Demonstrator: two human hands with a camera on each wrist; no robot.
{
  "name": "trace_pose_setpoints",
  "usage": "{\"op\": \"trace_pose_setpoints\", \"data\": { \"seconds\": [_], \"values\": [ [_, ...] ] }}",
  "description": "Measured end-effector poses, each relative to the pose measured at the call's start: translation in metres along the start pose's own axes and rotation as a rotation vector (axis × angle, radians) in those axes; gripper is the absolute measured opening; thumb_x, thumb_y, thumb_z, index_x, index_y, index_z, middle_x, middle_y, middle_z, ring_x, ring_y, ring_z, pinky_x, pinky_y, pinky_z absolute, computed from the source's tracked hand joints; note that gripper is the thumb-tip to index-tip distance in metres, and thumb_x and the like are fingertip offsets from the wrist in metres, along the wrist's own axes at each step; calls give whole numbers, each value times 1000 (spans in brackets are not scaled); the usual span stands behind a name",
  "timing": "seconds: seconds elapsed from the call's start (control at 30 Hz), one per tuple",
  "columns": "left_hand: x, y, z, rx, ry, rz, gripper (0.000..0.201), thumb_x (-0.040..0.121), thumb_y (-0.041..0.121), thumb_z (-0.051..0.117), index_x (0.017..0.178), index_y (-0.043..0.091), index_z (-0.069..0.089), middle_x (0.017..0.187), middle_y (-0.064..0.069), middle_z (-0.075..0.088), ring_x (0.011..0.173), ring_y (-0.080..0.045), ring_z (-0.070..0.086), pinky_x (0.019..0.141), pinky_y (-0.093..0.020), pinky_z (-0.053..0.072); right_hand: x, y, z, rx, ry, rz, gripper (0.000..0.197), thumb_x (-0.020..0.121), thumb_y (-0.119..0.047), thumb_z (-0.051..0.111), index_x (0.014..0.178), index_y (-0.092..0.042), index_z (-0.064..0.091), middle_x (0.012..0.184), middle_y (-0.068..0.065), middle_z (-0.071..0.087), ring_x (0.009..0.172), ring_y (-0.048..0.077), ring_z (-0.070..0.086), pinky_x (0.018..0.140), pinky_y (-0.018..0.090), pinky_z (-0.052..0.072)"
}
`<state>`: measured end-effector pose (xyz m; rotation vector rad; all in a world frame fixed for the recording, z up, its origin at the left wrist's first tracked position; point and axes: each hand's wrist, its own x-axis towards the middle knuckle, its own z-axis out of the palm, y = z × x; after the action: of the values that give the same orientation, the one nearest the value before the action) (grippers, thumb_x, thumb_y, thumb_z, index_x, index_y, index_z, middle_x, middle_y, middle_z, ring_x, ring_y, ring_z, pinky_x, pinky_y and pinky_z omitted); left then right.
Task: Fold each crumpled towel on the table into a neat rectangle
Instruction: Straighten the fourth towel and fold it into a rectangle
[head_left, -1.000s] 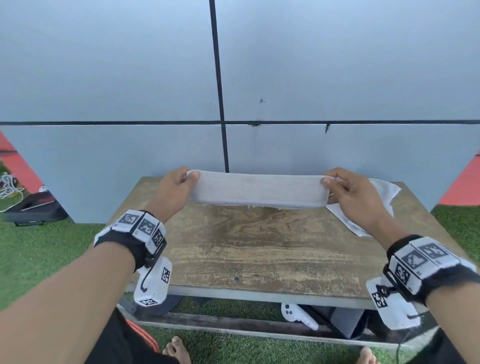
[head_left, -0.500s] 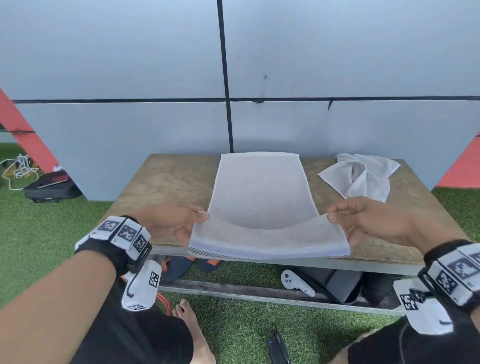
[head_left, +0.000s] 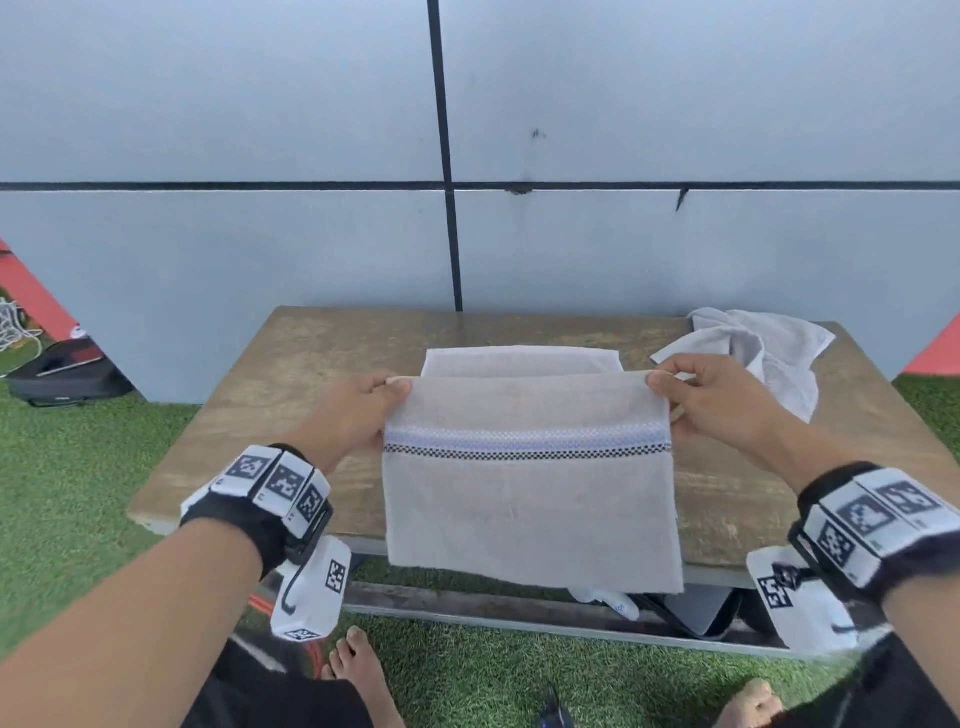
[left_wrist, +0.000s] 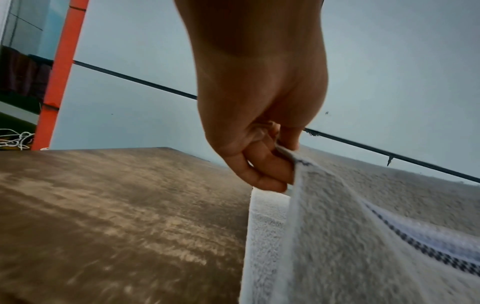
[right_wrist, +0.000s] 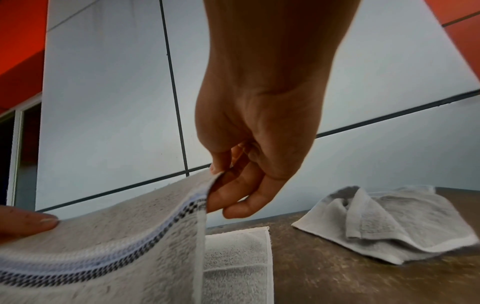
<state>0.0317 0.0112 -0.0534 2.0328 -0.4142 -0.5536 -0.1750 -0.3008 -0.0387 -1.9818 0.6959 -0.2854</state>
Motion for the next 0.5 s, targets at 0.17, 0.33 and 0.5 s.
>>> {"op": "trace_pose_setpoints", "data": {
  "seconds": [0.17,0.33,0.5],
  "values": [
    [65,11,10,157,186,119,20,102,28,53,100,14,68,91,-8,69,82,-28,63,73,-41,54,73,5,14,-122,131,16,22,99,-22,61,87,-6,68,84,24,72,73,42,72,70,54,62],
    [127,16,19,307,321,121,10,99,29,57,96,22,64,93,-3,67,84,-24,61,74,-33,49,138,7,24,-301,216,11,26,96,-23,60,75,-8,65,62,6,64,62,31,68,64,37,58],
    [172,6,31,428,328,78,7,94,26,59,89,24,63,88,-2,67,85,-27,63,77,-36,53,180,22,34,-433,208,88,25,91,-28,59,69,-18,62,72,6,67,78,31,65,71,31,46]
  ]
}}
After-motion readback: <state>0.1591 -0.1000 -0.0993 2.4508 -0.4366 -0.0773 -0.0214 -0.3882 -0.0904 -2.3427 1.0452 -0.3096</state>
